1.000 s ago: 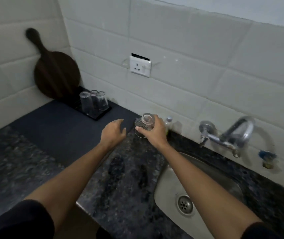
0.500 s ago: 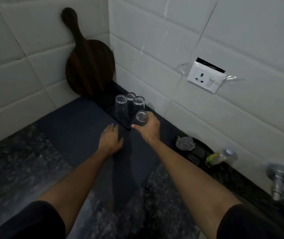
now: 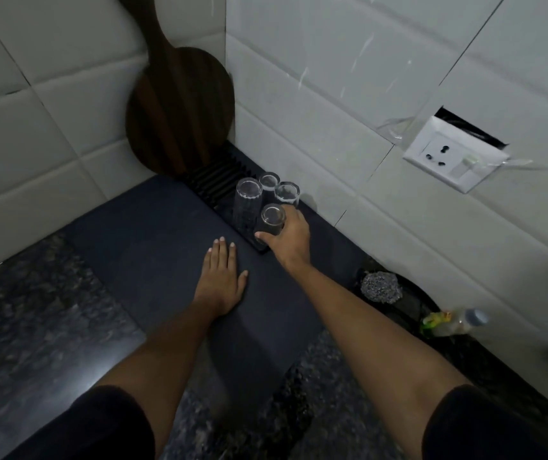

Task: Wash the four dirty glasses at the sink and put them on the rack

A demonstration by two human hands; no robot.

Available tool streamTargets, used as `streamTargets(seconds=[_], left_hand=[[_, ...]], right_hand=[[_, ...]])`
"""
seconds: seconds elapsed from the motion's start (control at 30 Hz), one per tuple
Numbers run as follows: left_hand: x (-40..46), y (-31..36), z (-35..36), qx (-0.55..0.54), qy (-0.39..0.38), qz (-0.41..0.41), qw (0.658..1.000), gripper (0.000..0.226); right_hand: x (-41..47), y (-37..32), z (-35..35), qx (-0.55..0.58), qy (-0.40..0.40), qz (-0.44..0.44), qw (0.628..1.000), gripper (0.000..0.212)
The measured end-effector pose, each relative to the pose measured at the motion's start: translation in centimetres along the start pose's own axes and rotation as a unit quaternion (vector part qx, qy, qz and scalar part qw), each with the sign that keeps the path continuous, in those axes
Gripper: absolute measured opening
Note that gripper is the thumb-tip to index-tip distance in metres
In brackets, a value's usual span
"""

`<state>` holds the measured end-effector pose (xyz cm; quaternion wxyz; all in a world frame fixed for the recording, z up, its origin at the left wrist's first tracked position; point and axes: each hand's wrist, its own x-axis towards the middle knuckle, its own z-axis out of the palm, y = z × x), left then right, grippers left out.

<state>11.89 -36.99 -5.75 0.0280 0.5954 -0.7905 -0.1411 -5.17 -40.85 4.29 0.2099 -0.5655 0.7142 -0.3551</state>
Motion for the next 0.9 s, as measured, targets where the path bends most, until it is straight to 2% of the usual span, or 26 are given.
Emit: streamTargets(seconds=[0.47, 0.67, 0.9], left_hand=[[-0.1, -0.3, 0.7, 0.013, 0.034, 0.006, 0.999, 0.077], [-0.1, -0.1, 0.5, 0.02, 0.028, 0.006, 0.999, 0.077], [0.1, 0.6, -1.5, -0.018, -0.013, -0.015, 1.0, 0.076]], right_hand=[[0.0, 0.2, 2.3, -0.029, 0.005, 0.01, 1.0, 0.059], [-0.1, 0.3, 2.2, -0.03, 0.007, 0.02, 0.999, 0.062], [-1.2, 1.2, 1.3, -0.002, 0.015, 0.021, 1.0, 0.063]])
